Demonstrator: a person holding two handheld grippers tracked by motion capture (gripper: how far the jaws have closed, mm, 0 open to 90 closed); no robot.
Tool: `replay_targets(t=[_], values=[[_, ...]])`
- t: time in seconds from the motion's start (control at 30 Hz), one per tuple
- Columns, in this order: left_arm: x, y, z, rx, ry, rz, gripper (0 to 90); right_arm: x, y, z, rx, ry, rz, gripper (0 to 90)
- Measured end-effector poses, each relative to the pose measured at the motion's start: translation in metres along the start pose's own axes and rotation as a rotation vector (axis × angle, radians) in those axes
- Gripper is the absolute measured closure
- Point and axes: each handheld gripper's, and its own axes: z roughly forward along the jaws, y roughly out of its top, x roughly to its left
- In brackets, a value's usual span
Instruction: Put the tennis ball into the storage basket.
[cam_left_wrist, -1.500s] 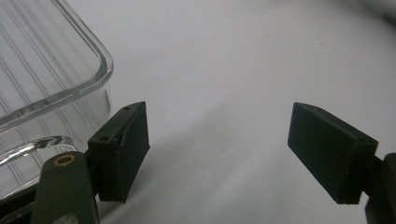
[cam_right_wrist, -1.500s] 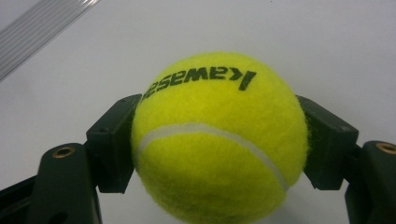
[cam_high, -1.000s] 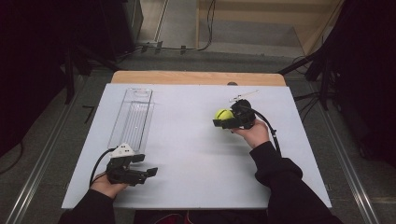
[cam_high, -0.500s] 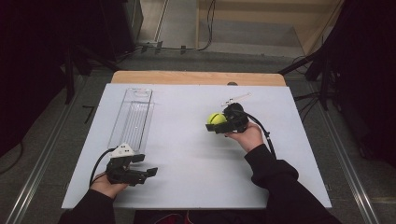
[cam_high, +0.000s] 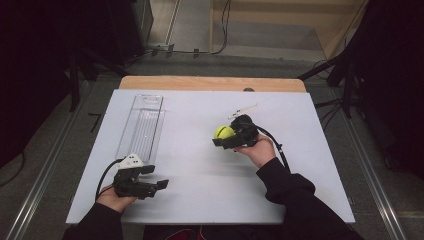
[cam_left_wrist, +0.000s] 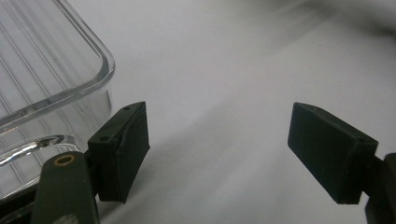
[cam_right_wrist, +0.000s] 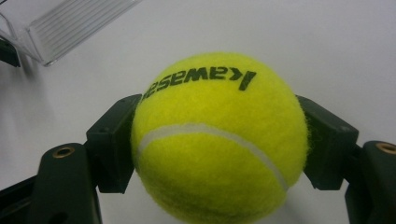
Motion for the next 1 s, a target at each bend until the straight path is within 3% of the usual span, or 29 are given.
replay_targets(t=[1.0], values=[[0.0, 0.0, 0.0, 0.002, 0.002, 0.004, 21.0, 0.02, 0.013, 0.012, -0.018, 0.039, -0.029, 23.0]])
